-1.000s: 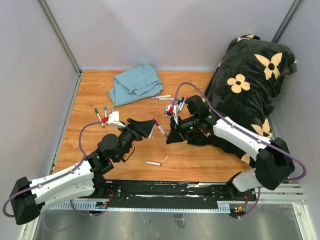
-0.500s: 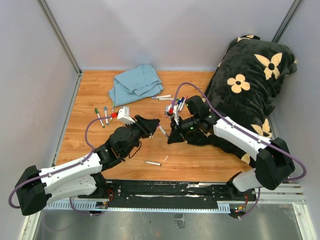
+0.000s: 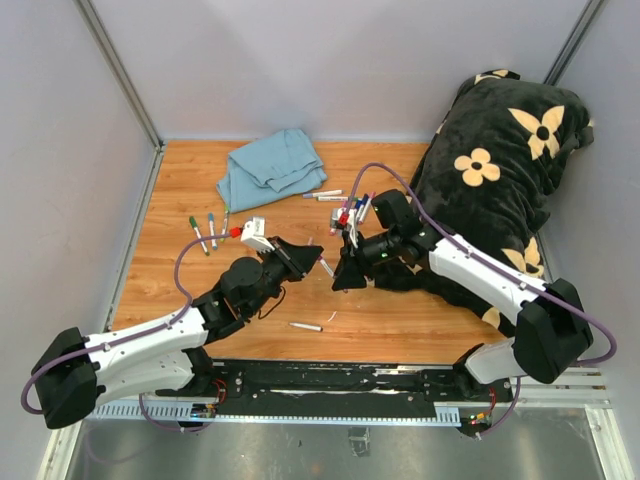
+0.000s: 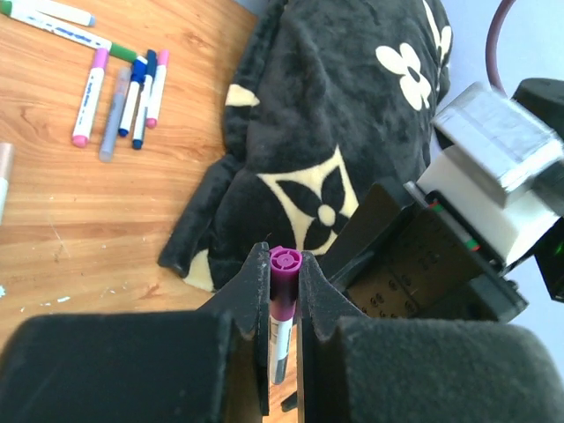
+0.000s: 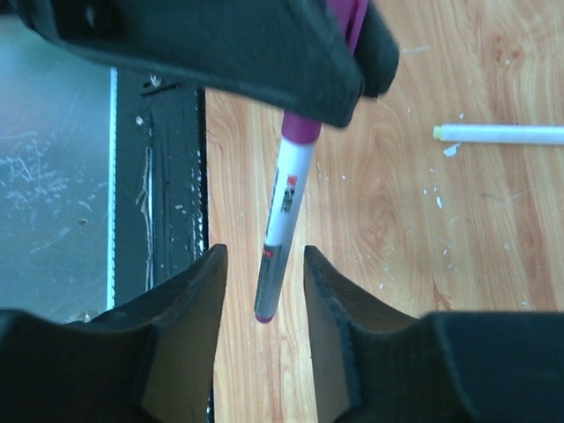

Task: Open the pen caps
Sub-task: Open the pen cap from the pen.

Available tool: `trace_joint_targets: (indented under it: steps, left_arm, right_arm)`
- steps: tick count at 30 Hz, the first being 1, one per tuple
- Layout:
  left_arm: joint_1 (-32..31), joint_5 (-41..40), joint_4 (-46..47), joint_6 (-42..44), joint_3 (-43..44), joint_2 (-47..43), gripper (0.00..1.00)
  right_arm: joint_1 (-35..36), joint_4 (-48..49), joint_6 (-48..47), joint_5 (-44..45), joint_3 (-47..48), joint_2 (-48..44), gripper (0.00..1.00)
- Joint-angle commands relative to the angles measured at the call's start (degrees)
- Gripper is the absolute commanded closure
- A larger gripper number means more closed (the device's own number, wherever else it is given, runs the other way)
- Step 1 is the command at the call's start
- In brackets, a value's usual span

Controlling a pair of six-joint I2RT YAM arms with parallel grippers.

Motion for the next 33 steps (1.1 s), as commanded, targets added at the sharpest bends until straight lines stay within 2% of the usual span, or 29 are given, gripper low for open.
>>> trace_joint_targets:
  steps: [1, 10, 14, 16, 24, 28, 33]
  left_arm:
    - [0.21, 2.94, 4.39, -1.6, -1.02, -0.8, 1.0]
    - [0.19, 3.57, 8.27, -2.54, -2.49, -0.83, 1.0]
    - [0.26, 0.7, 8.97, -0.91, -2.78, -2.31, 1.0]
    - [0.94, -3.02, 7.77, 1.21, -2.18, -4.32, 1.0]
    - [10.92, -7.45, 5.11, 5.64, 2.46, -11.63, 1.0]
    - [15.16, -6.46, 1.66, 5.25, 6.21, -12.25, 1.0]
    - [15.48, -4.44, -8.26, 3.27, 5.83, -15.09, 1.0]
  right_arm:
    - [0.01, 6.28, 5.78, -4.11, -0.61, -2.94, 0.57]
    - [0.62, 8.03, 7.9, -5.58, -1.28, -0.88, 0.66]
    - [0.71, 7.06, 7.8, -5.79, -0.74, -0.53, 0.94]
    - [0.7, 6.36, 7.45, -6.07, -0.53, -0.47, 0.99]
    - [0.91, 5.33, 7.04, -6.64, -0.36, 2.11, 0.99]
    - [1.84, 4.75, 4.92, -5.66, -0.56, 2.46, 0.99]
    - [5.51, 1.13, -2.18, 6.19, -0.11, 3.18, 0.98]
